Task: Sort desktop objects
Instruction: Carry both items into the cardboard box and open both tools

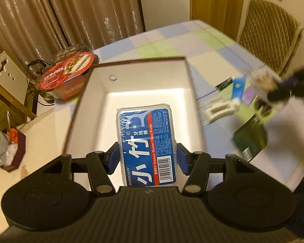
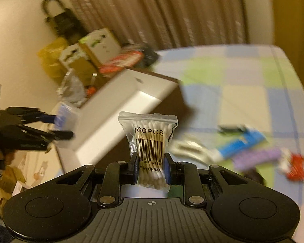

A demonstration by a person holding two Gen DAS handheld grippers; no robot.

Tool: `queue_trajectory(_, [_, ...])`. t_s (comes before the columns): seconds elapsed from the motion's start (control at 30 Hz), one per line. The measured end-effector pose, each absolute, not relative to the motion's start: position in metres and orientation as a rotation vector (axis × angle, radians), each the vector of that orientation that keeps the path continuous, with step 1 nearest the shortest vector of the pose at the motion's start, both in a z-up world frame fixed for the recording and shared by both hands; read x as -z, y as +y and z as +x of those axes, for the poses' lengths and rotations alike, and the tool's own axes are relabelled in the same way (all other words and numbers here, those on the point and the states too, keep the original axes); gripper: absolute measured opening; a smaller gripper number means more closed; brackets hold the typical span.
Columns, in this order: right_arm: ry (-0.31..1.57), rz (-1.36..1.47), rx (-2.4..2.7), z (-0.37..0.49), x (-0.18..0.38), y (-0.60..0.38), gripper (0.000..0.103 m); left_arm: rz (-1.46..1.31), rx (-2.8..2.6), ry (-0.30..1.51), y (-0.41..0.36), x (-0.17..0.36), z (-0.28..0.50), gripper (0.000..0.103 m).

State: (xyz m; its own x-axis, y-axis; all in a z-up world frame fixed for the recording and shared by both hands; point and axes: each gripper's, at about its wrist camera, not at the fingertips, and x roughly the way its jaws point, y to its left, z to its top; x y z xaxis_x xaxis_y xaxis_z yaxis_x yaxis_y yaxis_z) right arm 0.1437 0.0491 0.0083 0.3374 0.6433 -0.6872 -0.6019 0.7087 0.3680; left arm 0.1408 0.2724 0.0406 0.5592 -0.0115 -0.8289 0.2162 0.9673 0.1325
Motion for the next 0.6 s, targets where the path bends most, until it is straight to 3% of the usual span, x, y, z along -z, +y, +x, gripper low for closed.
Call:
queue_trajectory(0.3, [0.974, -0.112, -0.882, 0.162, 0.013, 0.196, 0.023, 0.245, 0.192, 1.088, 0.331, -0.008, 0.167, 0.053])
queue_trajectory(0.6, [1.106, -0.399, -0.870, 0.163, 0.076, 0.266, 0.023, 0.226, 0.259, 1.197, 0.352, 0.034, 0.180, 0.053])
